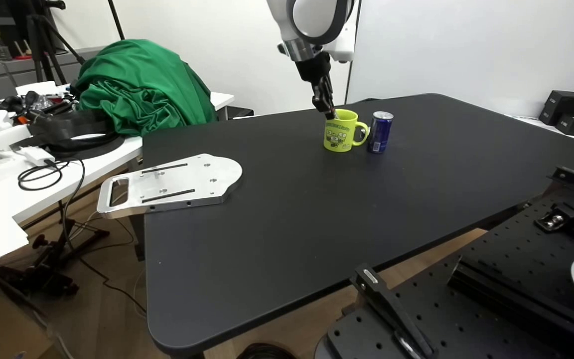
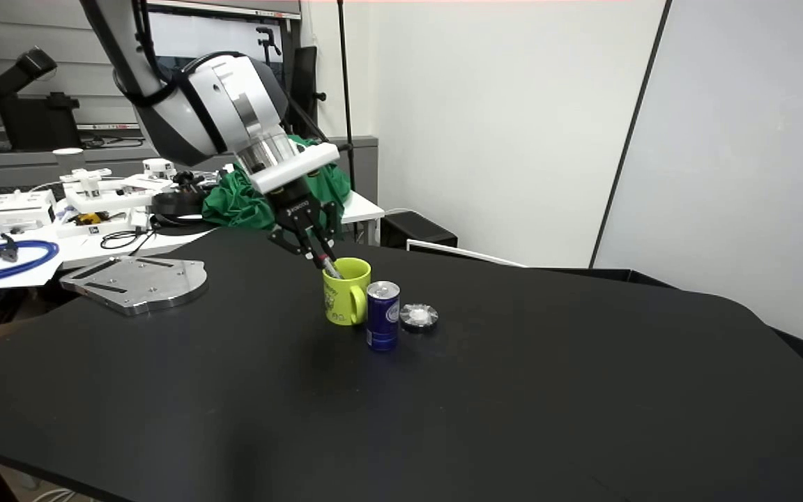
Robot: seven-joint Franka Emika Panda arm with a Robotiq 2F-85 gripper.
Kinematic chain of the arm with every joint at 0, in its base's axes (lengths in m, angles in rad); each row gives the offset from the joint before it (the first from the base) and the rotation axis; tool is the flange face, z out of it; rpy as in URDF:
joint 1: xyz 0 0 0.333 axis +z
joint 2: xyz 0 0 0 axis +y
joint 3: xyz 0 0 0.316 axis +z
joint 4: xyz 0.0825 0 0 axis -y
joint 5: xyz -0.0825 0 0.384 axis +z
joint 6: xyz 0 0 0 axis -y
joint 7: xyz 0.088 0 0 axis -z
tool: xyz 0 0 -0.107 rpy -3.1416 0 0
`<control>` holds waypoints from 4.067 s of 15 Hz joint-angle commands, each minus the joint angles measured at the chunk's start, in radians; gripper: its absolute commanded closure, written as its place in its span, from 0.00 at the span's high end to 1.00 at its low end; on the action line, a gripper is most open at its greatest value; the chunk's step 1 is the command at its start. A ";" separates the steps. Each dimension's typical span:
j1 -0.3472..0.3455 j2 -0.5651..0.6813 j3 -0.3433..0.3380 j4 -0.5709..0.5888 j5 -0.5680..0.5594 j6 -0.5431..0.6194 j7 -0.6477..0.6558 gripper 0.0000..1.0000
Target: Remove the marker from the mug cup and place it on the table
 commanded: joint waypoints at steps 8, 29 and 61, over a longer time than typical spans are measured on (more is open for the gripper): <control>0.000 -0.026 0.005 0.044 0.038 -0.048 0.011 0.06; -0.110 -0.152 -0.034 0.291 0.140 -0.542 -0.168 0.06; -0.437 0.132 -0.063 0.367 0.422 -0.482 -0.346 0.95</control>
